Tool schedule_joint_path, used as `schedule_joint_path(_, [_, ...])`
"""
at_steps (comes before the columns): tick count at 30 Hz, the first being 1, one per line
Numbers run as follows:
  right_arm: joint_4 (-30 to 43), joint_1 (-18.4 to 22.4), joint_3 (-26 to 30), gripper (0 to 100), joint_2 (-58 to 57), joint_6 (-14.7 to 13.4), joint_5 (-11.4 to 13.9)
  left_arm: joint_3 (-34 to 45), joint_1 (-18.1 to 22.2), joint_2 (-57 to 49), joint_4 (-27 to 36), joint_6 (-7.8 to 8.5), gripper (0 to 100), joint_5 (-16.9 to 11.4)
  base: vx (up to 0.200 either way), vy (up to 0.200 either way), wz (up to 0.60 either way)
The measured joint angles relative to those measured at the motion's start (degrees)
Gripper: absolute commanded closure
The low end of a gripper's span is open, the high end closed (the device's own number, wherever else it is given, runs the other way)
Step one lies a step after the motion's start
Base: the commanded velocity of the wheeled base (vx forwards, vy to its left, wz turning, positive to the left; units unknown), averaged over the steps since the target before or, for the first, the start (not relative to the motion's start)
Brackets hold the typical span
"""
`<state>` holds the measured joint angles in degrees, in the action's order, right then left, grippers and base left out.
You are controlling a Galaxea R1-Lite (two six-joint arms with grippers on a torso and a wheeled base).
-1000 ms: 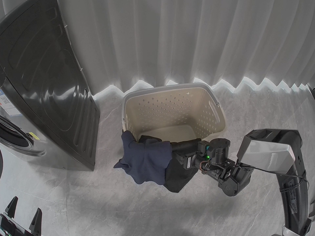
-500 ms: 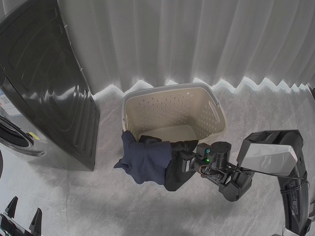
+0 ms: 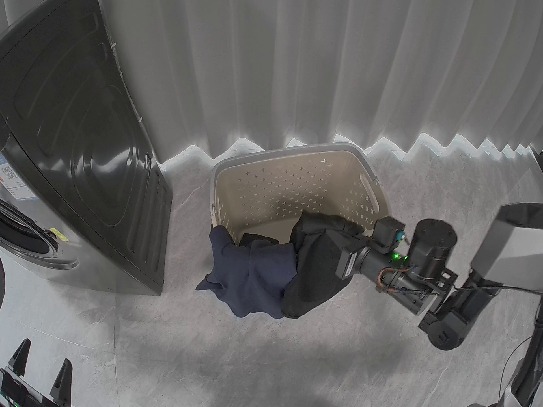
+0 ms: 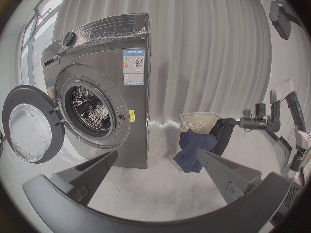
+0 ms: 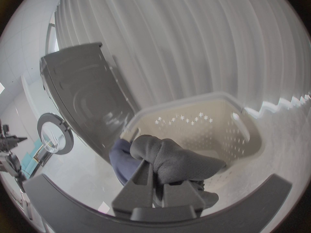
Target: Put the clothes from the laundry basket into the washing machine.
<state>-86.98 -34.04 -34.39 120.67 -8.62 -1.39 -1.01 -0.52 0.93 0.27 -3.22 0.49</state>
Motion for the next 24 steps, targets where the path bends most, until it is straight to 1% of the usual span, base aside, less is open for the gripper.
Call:
schedule_joint_path(7, [2.43,-2.82,3.39,100,-14.18,-0.46,-0.82,0.0,0.0,0.0,-0.02,0.0,0,0.02,0.0,0.0,0.0])
schedule_joint_path(10, [4.75,-4.17,4.21,100,-19.38,-0.4,-1.07,0.0,0.0,0.0,0.0,0.02,0,0.02,0.0,0.0,0.0])
schedule_joint_path(19, [16.66,-5.66,6.11,100,-32.65,0.46,-1.32,0.0,0.0,0.0,-0.02,0.1,0,0.02,-0.2,0.0,0.0])
schedule_joint_path(24, [17.85,-5.84,7.13,100,-36.55,0.57,-1.32,0.0,0.0,0.0,-0.02,0.16,0,0.02,0.0,0.0,0.0])
